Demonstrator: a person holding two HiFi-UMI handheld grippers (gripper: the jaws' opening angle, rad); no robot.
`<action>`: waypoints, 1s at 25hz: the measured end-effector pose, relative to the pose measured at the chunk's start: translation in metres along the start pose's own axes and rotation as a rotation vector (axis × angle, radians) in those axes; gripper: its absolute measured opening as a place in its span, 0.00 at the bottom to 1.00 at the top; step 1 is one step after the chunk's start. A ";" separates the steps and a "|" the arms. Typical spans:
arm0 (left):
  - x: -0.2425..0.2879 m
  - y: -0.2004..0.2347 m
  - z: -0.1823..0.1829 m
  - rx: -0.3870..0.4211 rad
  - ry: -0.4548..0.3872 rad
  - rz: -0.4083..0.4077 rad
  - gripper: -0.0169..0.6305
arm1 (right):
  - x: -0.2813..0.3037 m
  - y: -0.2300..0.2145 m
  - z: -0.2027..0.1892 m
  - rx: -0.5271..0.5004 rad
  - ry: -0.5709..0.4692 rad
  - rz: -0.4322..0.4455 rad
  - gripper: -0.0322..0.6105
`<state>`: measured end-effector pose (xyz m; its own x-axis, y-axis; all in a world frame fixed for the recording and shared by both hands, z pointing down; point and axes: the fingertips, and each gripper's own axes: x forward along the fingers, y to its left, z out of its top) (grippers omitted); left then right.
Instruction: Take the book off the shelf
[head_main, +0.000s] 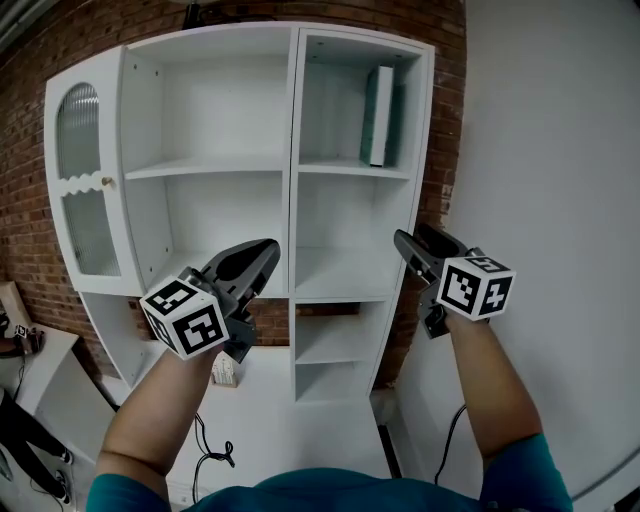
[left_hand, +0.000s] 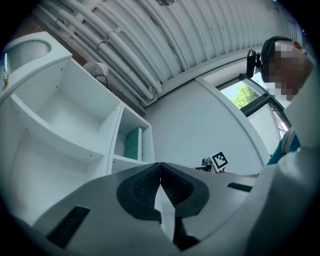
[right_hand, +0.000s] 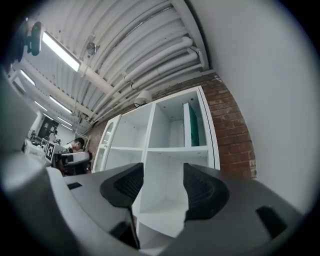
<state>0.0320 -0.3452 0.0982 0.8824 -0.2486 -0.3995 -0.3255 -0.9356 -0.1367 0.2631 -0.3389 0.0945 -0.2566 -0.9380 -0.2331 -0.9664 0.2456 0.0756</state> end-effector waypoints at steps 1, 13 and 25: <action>0.005 0.001 0.008 0.010 -0.004 -0.006 0.05 | 0.004 -0.001 0.011 -0.009 -0.008 -0.004 0.42; 0.067 0.013 0.057 0.083 0.034 -0.035 0.05 | 0.071 -0.031 0.101 -0.083 0.022 -0.089 0.45; 0.120 0.040 0.077 0.081 0.082 -0.009 0.05 | 0.147 -0.061 0.127 -0.057 0.106 -0.179 0.46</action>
<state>0.0981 -0.3933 -0.0254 0.9093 -0.2627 -0.3229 -0.3406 -0.9154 -0.2145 0.2823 -0.4605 -0.0677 -0.0753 -0.9866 -0.1445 -0.9933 0.0615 0.0974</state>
